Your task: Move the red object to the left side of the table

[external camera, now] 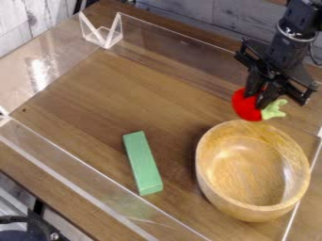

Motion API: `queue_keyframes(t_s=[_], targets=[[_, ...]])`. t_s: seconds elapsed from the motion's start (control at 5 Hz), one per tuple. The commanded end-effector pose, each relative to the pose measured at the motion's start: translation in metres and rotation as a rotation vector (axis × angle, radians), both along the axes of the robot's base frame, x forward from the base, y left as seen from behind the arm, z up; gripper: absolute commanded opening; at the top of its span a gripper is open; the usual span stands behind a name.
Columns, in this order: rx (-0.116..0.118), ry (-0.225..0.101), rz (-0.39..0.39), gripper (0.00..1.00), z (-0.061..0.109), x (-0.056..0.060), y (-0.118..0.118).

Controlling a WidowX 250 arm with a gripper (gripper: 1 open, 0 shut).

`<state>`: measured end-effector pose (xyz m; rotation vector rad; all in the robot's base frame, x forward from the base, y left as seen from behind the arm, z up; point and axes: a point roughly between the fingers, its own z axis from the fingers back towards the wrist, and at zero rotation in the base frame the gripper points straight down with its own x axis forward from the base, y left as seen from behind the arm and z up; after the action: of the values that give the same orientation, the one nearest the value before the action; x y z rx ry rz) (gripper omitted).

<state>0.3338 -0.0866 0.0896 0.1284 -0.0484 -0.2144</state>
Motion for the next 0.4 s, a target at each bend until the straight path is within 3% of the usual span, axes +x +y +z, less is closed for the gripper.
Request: queue_keyframes(t_s=[0.0,0.2], targets=[[-0.001,-0.086,0.142,0.0,0.042,0.003,0.003],[0.01,-0.101,0.279,0.0,0.057,0.004,0.008]])
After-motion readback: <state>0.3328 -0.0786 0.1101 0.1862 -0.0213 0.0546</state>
